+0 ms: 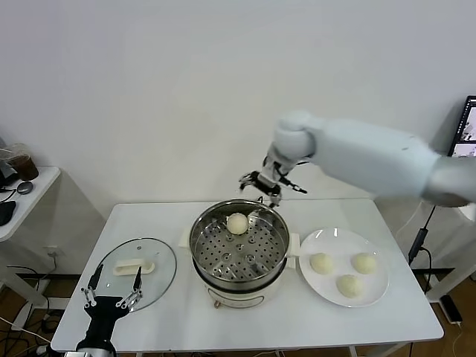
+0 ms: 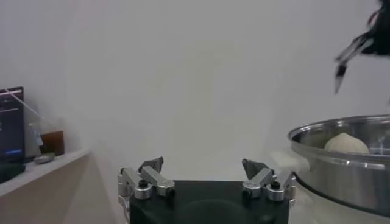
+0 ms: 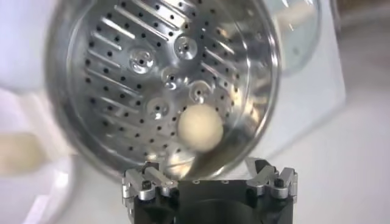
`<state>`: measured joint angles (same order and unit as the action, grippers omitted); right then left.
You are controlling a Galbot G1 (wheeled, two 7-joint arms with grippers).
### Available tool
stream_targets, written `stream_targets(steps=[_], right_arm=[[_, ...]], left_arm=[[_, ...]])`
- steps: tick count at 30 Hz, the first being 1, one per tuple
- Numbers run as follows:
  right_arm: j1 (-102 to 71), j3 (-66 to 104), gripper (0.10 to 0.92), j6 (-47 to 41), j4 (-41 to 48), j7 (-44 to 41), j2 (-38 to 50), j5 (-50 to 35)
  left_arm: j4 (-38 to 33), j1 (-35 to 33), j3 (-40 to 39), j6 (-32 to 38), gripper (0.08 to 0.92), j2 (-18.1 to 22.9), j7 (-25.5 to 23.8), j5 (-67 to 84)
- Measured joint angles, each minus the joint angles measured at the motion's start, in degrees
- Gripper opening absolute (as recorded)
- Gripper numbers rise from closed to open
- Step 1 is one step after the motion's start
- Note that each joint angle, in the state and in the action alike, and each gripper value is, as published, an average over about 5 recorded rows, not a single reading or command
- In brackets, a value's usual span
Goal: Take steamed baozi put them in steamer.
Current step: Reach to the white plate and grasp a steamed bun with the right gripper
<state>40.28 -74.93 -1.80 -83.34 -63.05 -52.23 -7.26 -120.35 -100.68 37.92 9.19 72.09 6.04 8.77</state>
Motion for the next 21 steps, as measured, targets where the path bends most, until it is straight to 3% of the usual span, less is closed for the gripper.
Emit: stream_targets(steps=[11, 21], right_arm=[[-5.91, 1.51, 0.823, -10.84, -6.55, -0.75, 17.15, 1.90], [-22.41, 13.15, 0.823, -12.52, -3.34, 1.34, 20.64, 7.05]], left_arm=[[0.08, 0.84, -0.26, 0.18, 0.823, -0.61, 0.03, -0.02], [-0.17, 0.14, 0.02, 0.34, 0.823, 0.42, 0.03, -0.81]])
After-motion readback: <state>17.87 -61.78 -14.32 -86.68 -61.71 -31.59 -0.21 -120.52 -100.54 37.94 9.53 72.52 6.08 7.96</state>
